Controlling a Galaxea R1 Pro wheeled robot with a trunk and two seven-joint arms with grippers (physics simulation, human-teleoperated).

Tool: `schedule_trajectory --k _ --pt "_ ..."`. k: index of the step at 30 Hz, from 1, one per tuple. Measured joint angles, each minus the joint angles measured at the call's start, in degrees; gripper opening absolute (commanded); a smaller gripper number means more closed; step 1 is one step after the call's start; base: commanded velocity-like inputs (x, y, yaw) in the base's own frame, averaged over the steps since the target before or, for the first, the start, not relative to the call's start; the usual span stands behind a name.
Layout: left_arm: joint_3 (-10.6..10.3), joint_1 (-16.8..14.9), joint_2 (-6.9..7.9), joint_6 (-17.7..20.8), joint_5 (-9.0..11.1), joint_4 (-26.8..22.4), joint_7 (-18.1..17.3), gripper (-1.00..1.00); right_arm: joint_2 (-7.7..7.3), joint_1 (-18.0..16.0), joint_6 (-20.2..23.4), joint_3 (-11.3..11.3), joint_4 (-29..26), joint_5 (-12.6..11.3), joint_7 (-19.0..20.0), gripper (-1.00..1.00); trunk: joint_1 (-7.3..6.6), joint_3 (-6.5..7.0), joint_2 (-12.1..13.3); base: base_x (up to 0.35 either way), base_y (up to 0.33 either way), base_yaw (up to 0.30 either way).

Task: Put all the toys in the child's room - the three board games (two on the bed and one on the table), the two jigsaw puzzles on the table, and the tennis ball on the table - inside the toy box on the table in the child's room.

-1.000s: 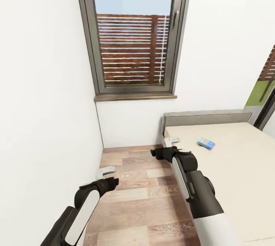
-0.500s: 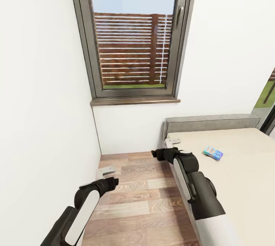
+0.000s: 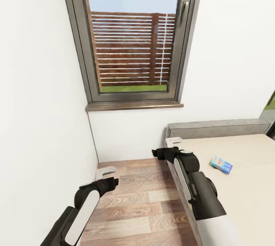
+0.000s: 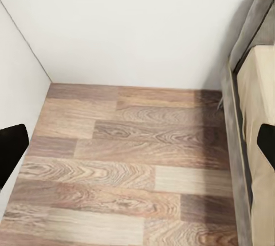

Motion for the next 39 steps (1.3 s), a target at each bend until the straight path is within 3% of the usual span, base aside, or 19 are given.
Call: schedule_trajectory --k 8,30,39 --pt "0.0 -0.04 0.0 0.0 0.0 0.01 0.0 1.0 0.01 0.03 0.3 -0.02 -1.1 0.01 -0.02 1.0 0.0 0.0 0.0 0.345 0.0 -0.168" --pt "0.0 0.0 0.09 0.0 0.19 0.0 -0.08 1.0 -0.26 0.71 -0.13 -0.12 -1.21 0.01 0.29 1.0 0.0 0.0 0.0 0.343 0.0 -0.007" --pt "-0.05 0.0 0.07 -0.02 0.16 -0.08 -0.03 1.0 -1.62 1.26 -1.95 -0.05 -1.28 0.04 0.15 1.0 0.03 0.0 0.0 0.092 0.0 -0.002"
